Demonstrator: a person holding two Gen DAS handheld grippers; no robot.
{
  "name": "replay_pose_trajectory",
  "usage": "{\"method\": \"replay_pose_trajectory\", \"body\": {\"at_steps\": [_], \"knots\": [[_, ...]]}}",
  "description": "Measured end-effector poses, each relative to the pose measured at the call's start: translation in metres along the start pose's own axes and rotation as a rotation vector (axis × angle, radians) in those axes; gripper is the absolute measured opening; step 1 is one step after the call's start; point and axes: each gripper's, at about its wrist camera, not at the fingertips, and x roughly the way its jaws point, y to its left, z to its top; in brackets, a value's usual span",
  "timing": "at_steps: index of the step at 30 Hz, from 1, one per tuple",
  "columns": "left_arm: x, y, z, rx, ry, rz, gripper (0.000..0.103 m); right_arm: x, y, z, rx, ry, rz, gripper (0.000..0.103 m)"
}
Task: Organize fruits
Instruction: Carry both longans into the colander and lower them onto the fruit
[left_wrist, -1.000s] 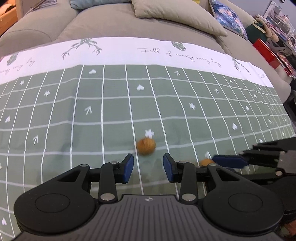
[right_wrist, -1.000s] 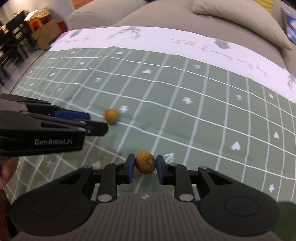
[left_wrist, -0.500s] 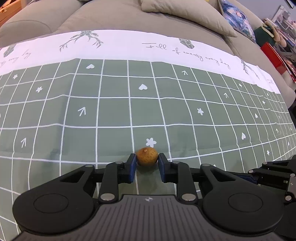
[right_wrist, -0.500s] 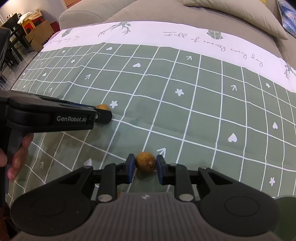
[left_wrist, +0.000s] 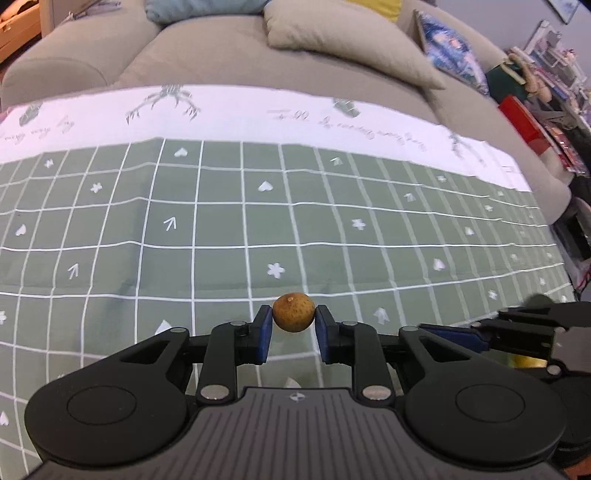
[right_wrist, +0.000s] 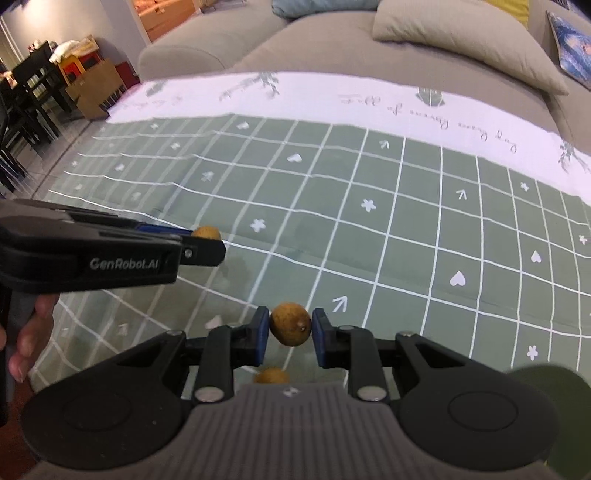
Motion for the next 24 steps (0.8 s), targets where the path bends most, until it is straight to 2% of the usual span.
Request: {"method": "replay_pose_trajectory", "body": {"at_steps": [11, 17, 24], "knots": [[-0.061, -0.042, -0.027, 0.013, -0.048, -0.066, 0.027, -0.077, 0.008, -0.03, -0.031, -0.107, 0.007, 0.02], [-0.072, -0.075, -0.038, 0.059, -0.047, -0.112, 0.027, -0.108, -0.004, -0.056, -0.017, -0.131, -0.013, 0.02], [-0.076, -0.118, -0.05, 0.139, -0.029, -0.164, 0.027, -0.13, -0.034, -0.091, 0.022, -0.117, -0.053, 0.02]]}}
